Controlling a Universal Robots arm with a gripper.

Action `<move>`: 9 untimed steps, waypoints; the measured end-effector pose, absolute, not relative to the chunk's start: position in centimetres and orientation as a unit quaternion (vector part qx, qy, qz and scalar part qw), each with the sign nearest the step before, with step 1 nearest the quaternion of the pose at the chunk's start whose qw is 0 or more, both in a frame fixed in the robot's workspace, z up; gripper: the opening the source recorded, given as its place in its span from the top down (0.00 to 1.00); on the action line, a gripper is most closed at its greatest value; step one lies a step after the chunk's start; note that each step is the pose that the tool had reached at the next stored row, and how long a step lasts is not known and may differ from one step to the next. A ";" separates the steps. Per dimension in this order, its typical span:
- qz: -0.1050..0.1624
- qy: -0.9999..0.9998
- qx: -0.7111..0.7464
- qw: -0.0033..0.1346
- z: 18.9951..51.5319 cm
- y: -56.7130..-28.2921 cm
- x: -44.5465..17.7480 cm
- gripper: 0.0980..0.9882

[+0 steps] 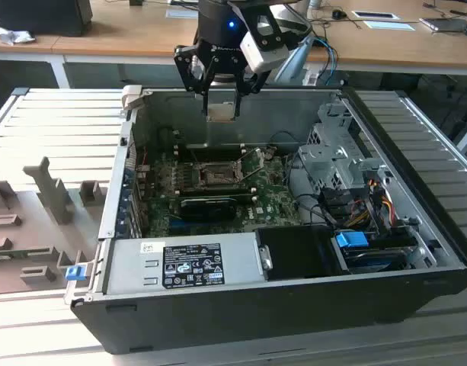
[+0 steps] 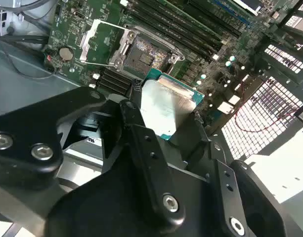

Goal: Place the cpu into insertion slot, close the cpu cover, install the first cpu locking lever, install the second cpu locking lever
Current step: 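Place the cpu into insertion slot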

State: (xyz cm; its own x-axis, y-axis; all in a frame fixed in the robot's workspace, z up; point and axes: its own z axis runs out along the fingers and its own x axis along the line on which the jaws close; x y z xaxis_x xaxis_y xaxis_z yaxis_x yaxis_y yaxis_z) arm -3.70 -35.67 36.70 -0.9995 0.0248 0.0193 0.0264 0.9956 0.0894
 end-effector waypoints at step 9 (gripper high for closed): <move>-0.045 -0.998 -0.051 0.007 36.7 -35.7 -3.7 0.52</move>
